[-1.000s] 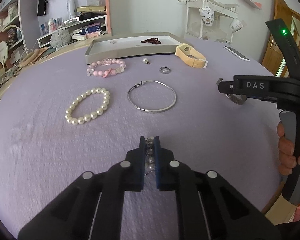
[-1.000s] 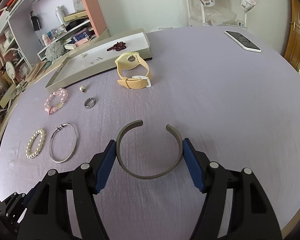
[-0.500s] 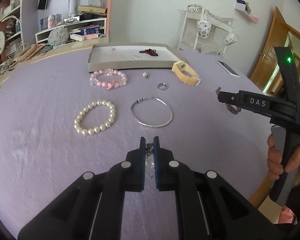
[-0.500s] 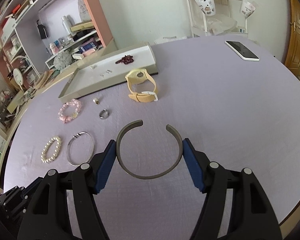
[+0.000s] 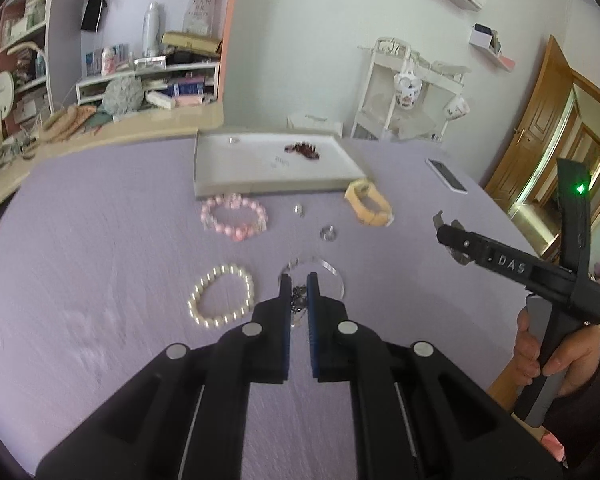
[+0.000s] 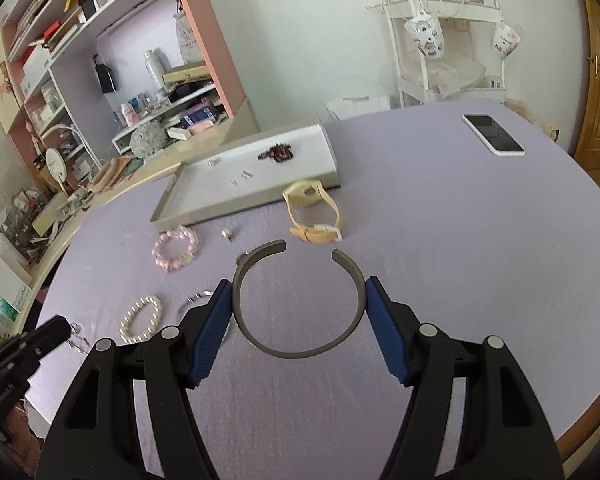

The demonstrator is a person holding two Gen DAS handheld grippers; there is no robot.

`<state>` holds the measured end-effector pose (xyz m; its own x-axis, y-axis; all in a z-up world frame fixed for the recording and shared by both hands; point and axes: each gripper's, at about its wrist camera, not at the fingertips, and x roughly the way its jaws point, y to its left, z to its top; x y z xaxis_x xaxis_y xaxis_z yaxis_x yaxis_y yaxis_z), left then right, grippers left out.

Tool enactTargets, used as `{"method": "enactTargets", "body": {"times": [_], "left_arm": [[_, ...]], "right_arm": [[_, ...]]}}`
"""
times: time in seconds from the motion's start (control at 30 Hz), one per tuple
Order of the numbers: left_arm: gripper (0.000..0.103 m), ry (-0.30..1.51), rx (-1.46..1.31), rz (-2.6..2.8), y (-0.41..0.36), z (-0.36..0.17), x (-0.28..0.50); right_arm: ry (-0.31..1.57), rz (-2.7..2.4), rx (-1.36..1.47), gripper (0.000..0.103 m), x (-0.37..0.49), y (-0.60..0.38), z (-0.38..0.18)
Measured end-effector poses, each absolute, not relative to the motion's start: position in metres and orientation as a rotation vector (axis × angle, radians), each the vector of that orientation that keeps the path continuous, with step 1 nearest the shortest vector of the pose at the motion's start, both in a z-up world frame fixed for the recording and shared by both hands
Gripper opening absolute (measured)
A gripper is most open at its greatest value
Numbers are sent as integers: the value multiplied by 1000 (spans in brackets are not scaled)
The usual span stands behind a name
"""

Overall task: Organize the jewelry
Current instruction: 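Carry the cuff in the right tool while the left tool carries the earrings to the tray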

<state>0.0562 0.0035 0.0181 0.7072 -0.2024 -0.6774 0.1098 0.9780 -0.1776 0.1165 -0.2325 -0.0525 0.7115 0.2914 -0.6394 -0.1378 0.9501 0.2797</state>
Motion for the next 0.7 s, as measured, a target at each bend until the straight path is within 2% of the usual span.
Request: {"method": "enactTargets", "body": {"times": [0.4, 0.7], "left_arm": [[8, 698, -120, -153, 11, 88, 115], [8, 669, -110, -128, 22, 113, 186]], "right_arm": [[692, 277, 176, 68, 151, -214, -9], [687, 310, 142, 68, 201, -197, 4]]}}
